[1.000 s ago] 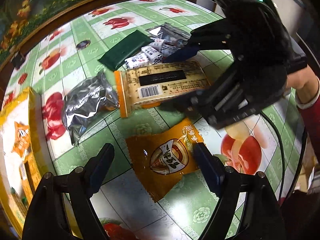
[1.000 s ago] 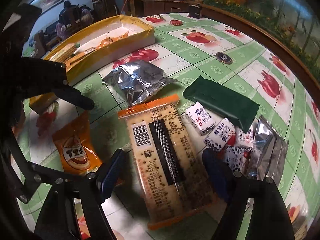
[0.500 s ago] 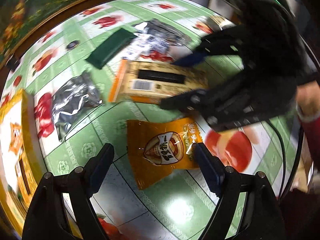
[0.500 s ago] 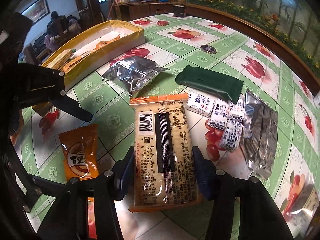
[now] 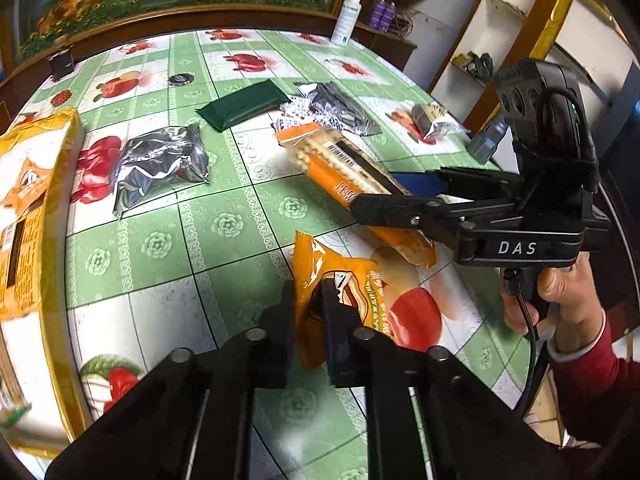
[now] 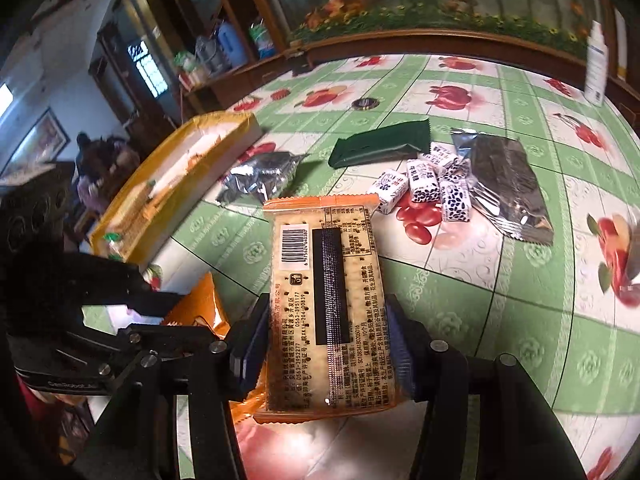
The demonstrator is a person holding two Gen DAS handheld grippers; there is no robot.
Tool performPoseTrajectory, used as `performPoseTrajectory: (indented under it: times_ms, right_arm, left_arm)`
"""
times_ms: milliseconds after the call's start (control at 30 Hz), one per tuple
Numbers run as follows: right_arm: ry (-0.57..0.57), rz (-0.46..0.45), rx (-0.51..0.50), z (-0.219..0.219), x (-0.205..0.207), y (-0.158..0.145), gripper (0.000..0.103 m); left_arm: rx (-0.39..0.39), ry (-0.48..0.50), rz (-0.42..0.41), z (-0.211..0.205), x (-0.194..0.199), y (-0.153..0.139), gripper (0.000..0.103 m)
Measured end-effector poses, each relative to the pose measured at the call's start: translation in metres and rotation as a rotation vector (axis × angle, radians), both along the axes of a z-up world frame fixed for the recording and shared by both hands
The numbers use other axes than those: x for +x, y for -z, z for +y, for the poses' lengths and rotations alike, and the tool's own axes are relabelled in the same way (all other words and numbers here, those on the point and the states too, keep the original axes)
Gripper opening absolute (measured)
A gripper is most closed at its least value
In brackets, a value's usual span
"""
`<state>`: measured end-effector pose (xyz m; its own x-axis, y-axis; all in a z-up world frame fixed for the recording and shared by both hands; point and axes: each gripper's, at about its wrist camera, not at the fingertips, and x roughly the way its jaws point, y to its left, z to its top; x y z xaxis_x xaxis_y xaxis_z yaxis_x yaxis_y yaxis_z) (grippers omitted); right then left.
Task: Organize snacks
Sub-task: 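Carry the orange chip bag and beige biscuit pack into the yellow tray and release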
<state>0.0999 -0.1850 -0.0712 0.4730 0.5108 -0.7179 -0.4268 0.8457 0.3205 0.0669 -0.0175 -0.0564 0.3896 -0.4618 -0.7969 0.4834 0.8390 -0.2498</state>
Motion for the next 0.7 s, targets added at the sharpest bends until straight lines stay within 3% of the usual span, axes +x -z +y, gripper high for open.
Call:
performPoseTrajectory:
  times_ms: [300,700]
  right_arm:
    - [0.031,-0.041,0.101,0.0,-0.023,-0.024,0.055]
    - [-0.007,-0.11,0.052,0.045,-0.039,-0.041,0.055]
  left_arm:
    - [-0.044,-0.103,-0.051,0.034,-0.029,-0.015,0.002]
    - [-0.055,-0.31,-0.108,0.086,-0.037,-0.027,0.002]
